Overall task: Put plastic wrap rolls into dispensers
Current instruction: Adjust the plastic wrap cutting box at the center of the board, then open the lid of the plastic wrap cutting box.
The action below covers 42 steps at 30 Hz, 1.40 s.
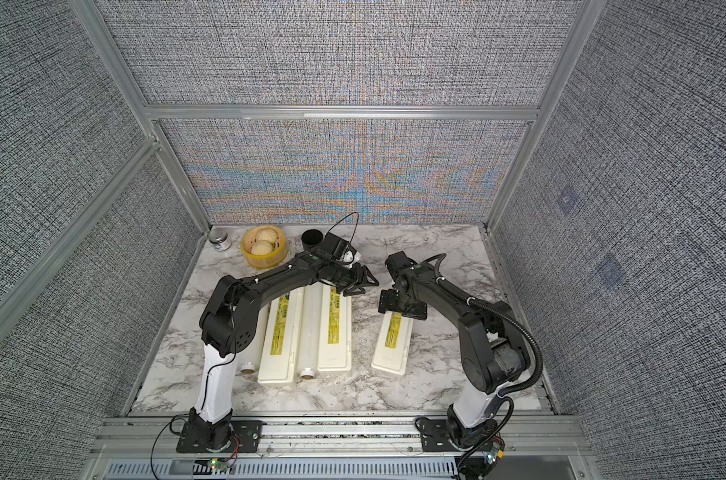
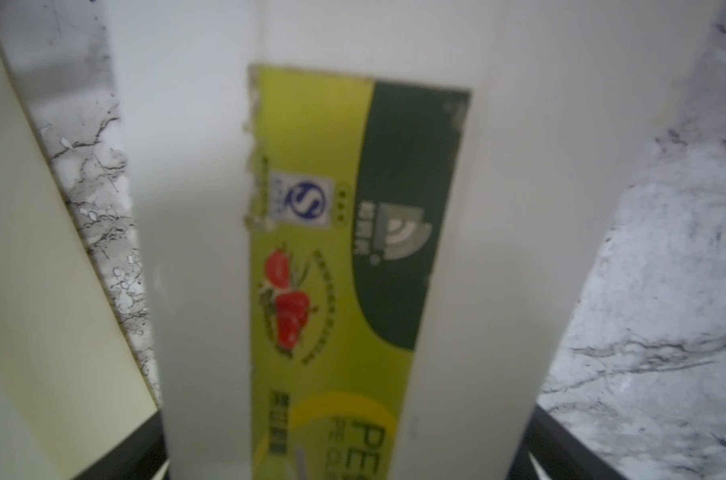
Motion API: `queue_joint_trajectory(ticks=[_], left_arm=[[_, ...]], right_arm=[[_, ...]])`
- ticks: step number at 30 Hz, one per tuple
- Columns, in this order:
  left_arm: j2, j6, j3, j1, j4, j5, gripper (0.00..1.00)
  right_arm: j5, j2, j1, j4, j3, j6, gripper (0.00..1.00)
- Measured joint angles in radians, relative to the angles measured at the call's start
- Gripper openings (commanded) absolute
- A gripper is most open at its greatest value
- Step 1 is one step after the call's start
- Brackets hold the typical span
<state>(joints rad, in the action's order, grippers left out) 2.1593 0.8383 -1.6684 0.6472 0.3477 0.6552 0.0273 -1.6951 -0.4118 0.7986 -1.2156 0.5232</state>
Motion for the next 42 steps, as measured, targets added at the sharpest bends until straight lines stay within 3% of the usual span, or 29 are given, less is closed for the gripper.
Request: queue_joint_trajectory(ticks=[6,10,15,27,42], left_arm=[[-0.001,0.003,0.01,-0.005,-0.017,0.007,0.64],[-0.001,0.004,0.01,-0.005,-0.018,0.008,0.63],[-0.001,0.008,0.016,-0.005,-0.032,0.012,0.64],[-0.016,0.008,0.046,-0.005,-0.056,0.019,0.64],[-0.035,0.012,0.081,-0.005,-0.088,0.026,0.64]], right_arm=[[-0.011,0.01,0.006,-0.005,0.005,-0.119,0.93],[-0.01,0.0,0.008,-0.004,-0.008,-0.196,0.99],[0.004,-0.016,0.011,0.053,-0.085,-0.275,0.99],[0.008,-0.023,0.0,0.204,-0.18,-0.28,0.99],[0.018,-0.043,-0.048,0.196,-0.135,-0.143,0.74]])
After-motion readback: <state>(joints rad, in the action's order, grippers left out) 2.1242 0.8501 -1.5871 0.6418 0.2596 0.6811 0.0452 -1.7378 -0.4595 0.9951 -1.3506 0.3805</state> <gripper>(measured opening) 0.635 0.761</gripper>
